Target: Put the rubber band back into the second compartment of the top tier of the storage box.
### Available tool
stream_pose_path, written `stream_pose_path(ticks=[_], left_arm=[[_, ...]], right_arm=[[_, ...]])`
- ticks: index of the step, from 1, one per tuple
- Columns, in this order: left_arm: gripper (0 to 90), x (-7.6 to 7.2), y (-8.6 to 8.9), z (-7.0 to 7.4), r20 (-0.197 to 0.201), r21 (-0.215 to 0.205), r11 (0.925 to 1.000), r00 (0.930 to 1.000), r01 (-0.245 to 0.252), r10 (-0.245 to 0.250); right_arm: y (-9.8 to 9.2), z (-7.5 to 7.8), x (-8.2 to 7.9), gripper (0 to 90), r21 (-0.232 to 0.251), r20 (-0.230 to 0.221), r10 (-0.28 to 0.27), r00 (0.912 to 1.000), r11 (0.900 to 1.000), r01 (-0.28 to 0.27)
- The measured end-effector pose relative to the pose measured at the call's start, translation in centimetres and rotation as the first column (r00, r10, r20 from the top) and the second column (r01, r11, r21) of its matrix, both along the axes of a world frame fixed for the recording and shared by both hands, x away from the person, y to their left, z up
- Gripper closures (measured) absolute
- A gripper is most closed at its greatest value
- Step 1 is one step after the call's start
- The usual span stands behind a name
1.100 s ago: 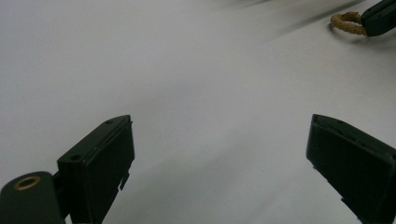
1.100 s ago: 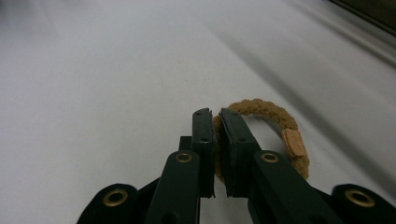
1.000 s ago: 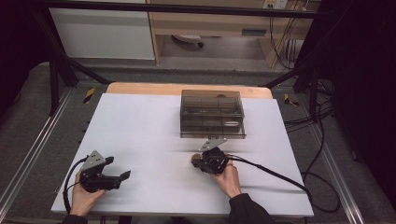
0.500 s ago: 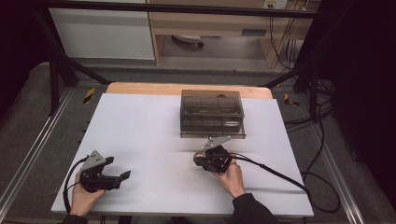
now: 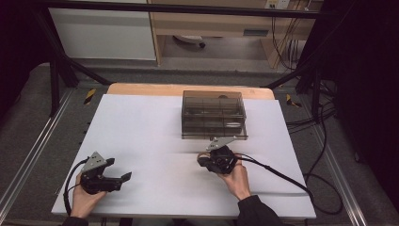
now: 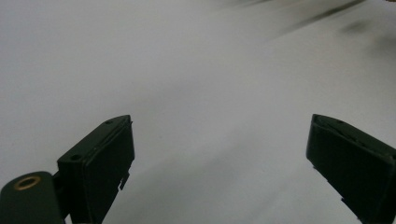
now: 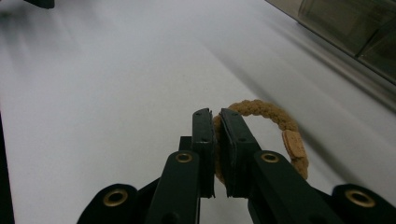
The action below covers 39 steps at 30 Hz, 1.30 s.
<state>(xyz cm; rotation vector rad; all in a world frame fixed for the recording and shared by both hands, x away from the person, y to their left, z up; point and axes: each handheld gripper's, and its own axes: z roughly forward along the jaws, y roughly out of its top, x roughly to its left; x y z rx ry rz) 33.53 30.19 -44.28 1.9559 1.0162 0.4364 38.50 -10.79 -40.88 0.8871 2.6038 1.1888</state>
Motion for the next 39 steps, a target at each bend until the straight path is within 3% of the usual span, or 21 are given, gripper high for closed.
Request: stream_pose_path(ticks=[7, 39], left_arm=[[7.3, 0.0, 0.0, 0.0, 0.0, 0.0, 1.0, 1.0, -0.002, 0.002], [7.3, 0.0, 0.0, 0.0, -0.001, 0.0, 1.0, 1.0, -0.004, 0.004]], right_arm=[[-0.4, 0.6, -0.2, 85.1, -0.013, 0.009, -0.003, 1.0, 1.0, 0.003], [-3.5, 4.9, -0.2, 85.1, 0.01, 0.045, -0.057, 0.9973, 0.998, 0.057]])
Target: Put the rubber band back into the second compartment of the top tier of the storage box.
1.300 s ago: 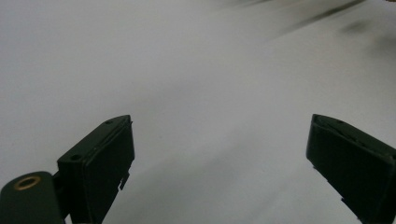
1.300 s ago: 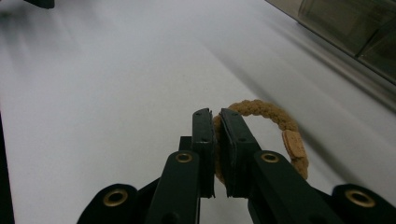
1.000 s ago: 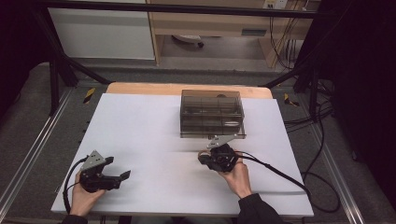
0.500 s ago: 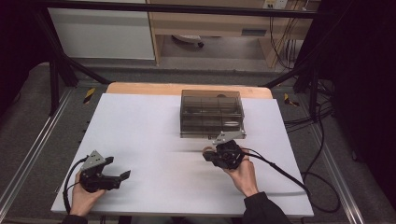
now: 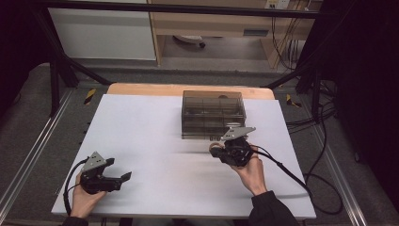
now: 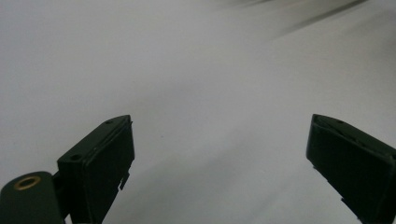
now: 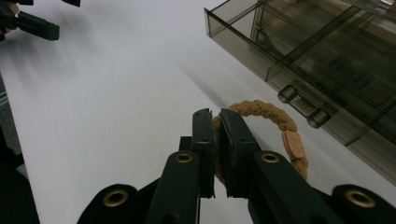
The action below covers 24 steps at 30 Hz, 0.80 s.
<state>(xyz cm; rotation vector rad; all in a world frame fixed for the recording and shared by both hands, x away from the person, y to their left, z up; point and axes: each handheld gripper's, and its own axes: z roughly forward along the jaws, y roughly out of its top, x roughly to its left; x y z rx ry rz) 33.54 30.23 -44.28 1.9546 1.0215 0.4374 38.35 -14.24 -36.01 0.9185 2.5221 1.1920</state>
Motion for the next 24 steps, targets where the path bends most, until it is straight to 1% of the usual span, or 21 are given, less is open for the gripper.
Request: stream_pose_path(ticks=[5, 8, 19, 24], left_arm=[[7.3, 0.0, 0.0, 0.0, 0.001, 0.0, 1.0, 1.0, 0.0, 0.0], [7.3, 0.0, 0.0, 0.0, 0.0, 0.0, 1.0, 1.0, 0.0, 0.0], [7.3, 0.0, 0.0, 0.0, -0.001, 0.002, 1.0, 1.0, 0.002, -0.002], [7.3, 0.0, 0.0, 0.0, 0.0, 0.003, 1.0, 1.0, 0.003, -0.003]], right_arm=[[-0.2, 0.7, 0.2, 85.1, 0.01, 0.017, -0.008, 0.9998, 1.0, 0.008], [-0.2, 1.0, 0.2, 85.1, 0.009, 0.018, -0.013, 0.9998, 1.0, 0.012], [0.0, 2.1, 1.3, 85.1, 0.021, 0.041, -0.027, 0.9988, 0.999, 0.027], [0.2, 2.6, 1.8, 85.1, 0.019, 0.056, -0.033, 0.9979, 0.999, 0.032]])
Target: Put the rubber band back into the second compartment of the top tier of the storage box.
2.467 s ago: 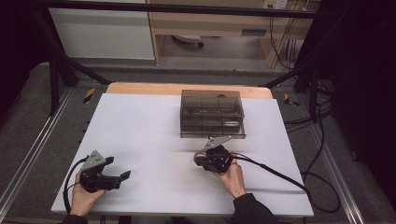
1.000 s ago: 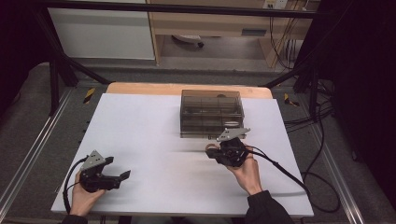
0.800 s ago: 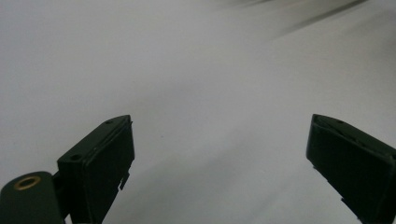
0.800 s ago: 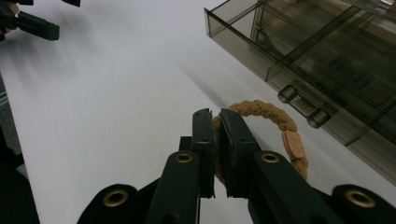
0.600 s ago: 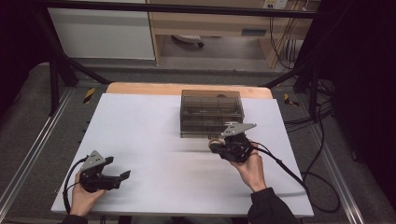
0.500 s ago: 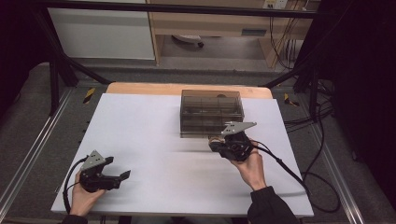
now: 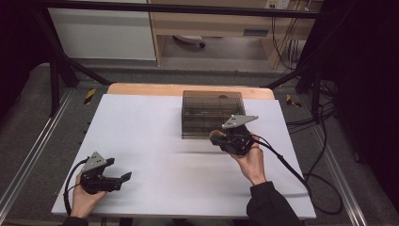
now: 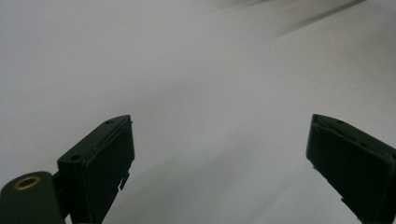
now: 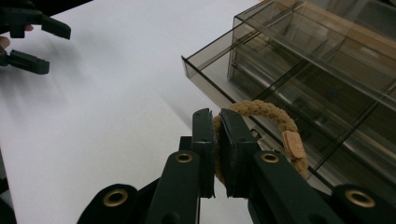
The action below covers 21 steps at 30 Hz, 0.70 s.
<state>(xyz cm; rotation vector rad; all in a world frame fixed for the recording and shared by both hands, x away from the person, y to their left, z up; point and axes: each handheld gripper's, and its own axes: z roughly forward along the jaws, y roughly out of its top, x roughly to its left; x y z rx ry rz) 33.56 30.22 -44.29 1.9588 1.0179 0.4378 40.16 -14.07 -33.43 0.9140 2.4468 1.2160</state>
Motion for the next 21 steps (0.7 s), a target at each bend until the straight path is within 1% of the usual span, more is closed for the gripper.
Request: stream_pose_path(ticks=[4, 13, 21], left_arm=[[7.3, 0.0, 0.0, 0.0, -0.001, 0.0, 1.0, 1.0, 0.0, 0.0], [7.3, 0.0, 0.0, 0.0, -0.001, 0.001, 1.0, 1.0, 0.001, -0.001], [7.3, 0.0, 0.0, 0.0, -0.002, 0.001, 1.0, 1.0, 0.001, -0.001]], right_arm=[[0.2, 0.1, 0.6, 85.1, -0.001, 0.002, -0.015, 0.9999, 1.0, 0.015], [0.5, -0.2, 2.0, 85.1, -0.004, 0.001, -0.042, 0.9991, 0.999, 0.042], [0.7, -0.3, 3.2, 85.2, -0.01, 0.005, -0.057, 0.9984, 0.998, 0.057]])
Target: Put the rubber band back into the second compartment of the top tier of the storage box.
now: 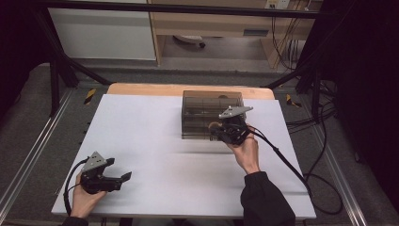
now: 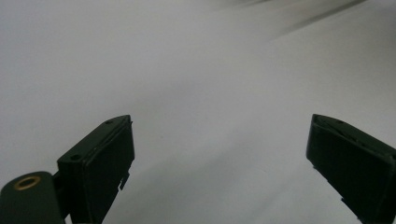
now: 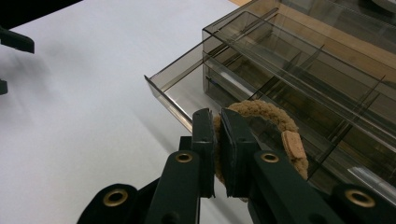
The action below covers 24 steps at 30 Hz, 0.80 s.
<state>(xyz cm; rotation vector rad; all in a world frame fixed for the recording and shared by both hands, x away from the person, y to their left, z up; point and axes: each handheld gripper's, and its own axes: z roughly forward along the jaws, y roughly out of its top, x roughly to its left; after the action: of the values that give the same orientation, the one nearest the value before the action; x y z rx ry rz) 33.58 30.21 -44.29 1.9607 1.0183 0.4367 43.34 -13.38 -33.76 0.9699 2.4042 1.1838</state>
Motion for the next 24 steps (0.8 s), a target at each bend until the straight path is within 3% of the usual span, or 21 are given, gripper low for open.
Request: stream_pose_path(ticks=[24], left_arm=[[7.3, 0.0, 0.0, 0.0, -0.002, -0.004, 1.0, 1.0, -0.001, 0.001]], right_arm=[[0.3, -1.4, 2.5, 85.1, -0.003, -0.02, -0.039, 0.999, 0.999, 0.039]])
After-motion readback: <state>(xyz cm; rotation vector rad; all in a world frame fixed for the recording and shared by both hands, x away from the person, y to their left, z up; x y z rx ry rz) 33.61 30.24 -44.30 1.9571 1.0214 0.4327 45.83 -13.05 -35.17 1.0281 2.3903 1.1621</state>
